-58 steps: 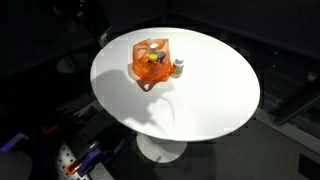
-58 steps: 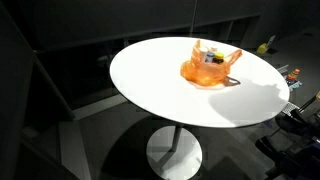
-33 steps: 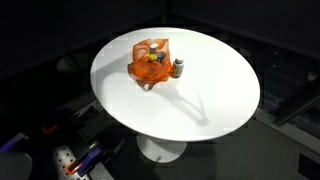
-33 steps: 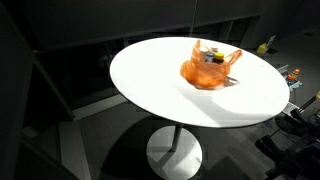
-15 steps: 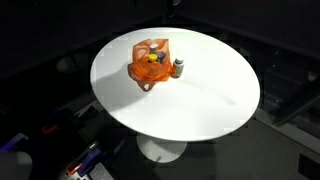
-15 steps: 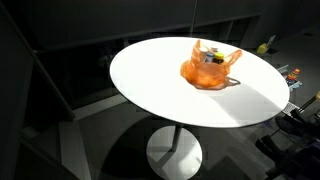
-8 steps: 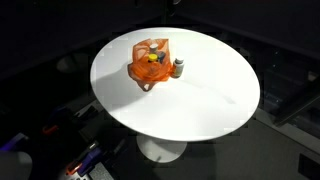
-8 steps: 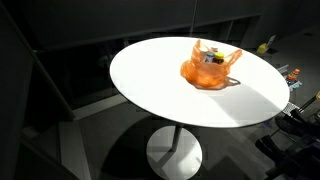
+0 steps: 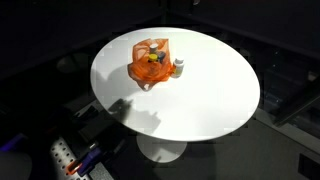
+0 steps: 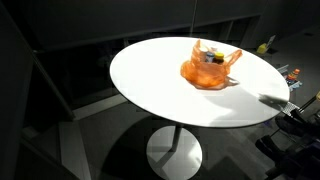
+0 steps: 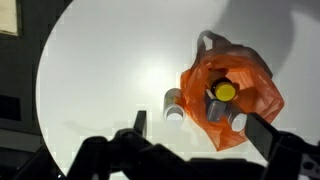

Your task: Put the white container in the orange plastic bag

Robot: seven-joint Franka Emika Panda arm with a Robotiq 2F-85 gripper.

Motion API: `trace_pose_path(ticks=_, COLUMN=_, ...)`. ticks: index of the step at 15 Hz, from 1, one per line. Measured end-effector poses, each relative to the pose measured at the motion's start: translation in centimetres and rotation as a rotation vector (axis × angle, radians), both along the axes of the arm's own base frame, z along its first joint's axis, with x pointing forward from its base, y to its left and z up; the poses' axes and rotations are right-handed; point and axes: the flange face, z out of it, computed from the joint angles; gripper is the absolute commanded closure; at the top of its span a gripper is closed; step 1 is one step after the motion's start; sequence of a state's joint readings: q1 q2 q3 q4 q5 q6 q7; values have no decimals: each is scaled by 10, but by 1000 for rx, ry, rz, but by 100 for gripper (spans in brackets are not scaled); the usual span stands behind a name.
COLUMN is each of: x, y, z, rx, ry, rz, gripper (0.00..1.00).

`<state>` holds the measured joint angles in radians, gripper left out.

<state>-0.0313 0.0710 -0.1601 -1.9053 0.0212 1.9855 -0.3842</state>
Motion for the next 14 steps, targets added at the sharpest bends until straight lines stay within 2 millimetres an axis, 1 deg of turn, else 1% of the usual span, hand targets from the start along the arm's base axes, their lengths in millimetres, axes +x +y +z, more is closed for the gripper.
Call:
trace_pose_path(ticks=4, x=50, y=-9, z=-43, rx=24, ry=32, rz=-26, gripper=0)
trace_pose_path(ticks=7, x=80, y=-18, z=-76, rx=44, ry=50, rz=-42, gripper=0)
trace_pose_path(ticks=11, x=104, y=-20, z=-111, rx=46, ry=49, rz=-43, gripper=0)
trace_pose_path(ticks=14, x=112, y=-16, z=-127, rx=47, ry=45, rz=-57, gripper=0)
